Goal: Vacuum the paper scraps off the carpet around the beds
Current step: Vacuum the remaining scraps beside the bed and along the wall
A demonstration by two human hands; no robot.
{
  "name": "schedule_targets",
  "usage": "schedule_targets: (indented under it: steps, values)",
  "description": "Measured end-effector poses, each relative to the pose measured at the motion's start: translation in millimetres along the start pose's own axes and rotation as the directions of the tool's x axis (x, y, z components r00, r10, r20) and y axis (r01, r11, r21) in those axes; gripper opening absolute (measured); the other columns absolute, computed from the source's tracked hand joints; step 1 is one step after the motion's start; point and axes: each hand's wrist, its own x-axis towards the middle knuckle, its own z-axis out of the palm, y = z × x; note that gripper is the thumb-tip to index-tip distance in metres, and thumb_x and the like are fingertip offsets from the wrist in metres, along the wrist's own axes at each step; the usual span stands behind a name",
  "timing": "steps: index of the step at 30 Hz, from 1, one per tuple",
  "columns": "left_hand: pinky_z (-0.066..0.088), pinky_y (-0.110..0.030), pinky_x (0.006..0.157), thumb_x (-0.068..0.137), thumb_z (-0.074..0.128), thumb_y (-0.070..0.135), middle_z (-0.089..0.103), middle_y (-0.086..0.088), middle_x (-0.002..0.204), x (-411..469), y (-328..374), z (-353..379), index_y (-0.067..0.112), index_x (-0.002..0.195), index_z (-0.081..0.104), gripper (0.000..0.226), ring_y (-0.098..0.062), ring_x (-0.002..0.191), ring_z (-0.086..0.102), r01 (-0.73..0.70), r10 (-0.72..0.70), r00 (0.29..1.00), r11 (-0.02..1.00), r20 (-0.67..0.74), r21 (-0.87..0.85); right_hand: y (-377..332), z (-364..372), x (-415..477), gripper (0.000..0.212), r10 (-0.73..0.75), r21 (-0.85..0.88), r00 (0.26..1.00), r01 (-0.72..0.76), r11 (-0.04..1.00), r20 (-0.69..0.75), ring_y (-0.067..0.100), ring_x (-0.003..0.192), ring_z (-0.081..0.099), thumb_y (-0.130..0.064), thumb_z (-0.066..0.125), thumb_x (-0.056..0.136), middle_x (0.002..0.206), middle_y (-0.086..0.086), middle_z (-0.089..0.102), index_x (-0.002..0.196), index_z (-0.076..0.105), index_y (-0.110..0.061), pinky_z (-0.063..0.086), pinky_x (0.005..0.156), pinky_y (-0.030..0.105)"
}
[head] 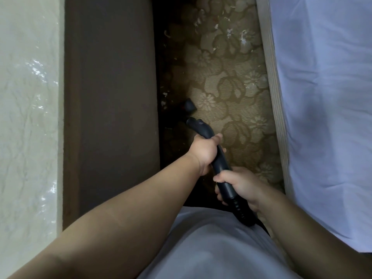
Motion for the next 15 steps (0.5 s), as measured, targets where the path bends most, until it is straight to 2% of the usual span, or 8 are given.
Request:
schedule_targets:
  steps: [4,6,8,12,13,15]
  values:
    - [0.057,-0.039,0.064,0.099,0.063,0.027,0.063,-0.009,0.075,10,22,-2,0.008,0.128,0.046,0.038,-0.022,0.065,0.063,0.007,-0.010,1.000,0.991,-0.026,-0.137,-35,-11,19,0.008,-0.036,-0.229,0.999,0.035,0.973,0.002,0.026,0.058,0.066,-0.005,0.069,0.091,0.071,0.016,0.068,0.095,0.063,-0.003,0.051,0.057,0.032]
    - [0.057,-0.035,0.057,0.097,0.064,0.029,0.065,-0.009,0.078,17,35,-3,0.007,0.134,0.048,0.045,-0.023,0.066,0.066,0.005,-0.014,0.999,0.969,-0.037,-0.246,-60,-19,31,0.011,-0.046,-0.348,0.999,0.050,0.936,0.020,0.027,0.057,0.065,-0.003,0.068,0.090,0.070,0.016,0.067,0.098,0.060,-0.003,0.052,0.056,0.032]
    - [0.058,-0.034,0.058,0.097,0.065,0.029,0.067,-0.007,0.080,24,48,-4,0.008,0.135,0.051,0.046,-0.021,0.070,0.068,-0.020,-0.003,0.997,0.947,-0.072,-0.320,-88,-24,40,0.016,-0.048,-0.455,0.998,0.062,0.888,0.043,0.027,0.058,0.068,-0.006,0.070,0.088,0.069,0.016,0.069,0.101,0.061,-0.002,0.054,0.057,0.032]
    - [0.056,-0.038,0.070,0.101,0.059,0.023,0.060,-0.005,0.075,32,68,-7,0.013,0.104,0.059,0.010,-0.017,0.069,0.061,-0.043,0.006,0.997,0.890,-0.082,-0.454,-133,-25,51,0.027,-0.038,-0.646,0.997,0.074,0.759,0.069,0.031,0.070,0.076,-0.014,0.075,0.083,0.079,0.019,0.078,0.106,0.065,-0.002,0.062,0.074,0.044]
    - [0.055,-0.039,0.072,0.102,0.058,0.023,0.059,-0.006,0.076,34,71,-9,0.014,0.098,0.058,0.009,-0.018,0.069,0.059,-0.038,-0.001,0.997,0.876,-0.080,-0.481,-141,-24,53,0.029,-0.036,-0.677,0.997,0.077,0.732,0.074,0.033,0.075,0.078,-0.016,0.075,0.082,0.083,0.020,0.079,0.106,0.066,-0.002,0.063,0.079,0.048]
    - [0.055,-0.041,0.077,0.102,0.057,0.024,0.059,-0.008,0.078,38,80,-13,0.012,0.101,0.058,0.012,-0.019,0.071,0.058,-0.035,0.002,0.998,0.860,-0.066,-0.509,-154,-21,60,0.034,-0.028,-0.704,0.997,0.073,0.707,0.075,0.034,0.081,0.079,-0.018,0.076,0.080,0.087,0.021,0.079,0.109,0.067,-0.001,0.063,0.083,0.048]
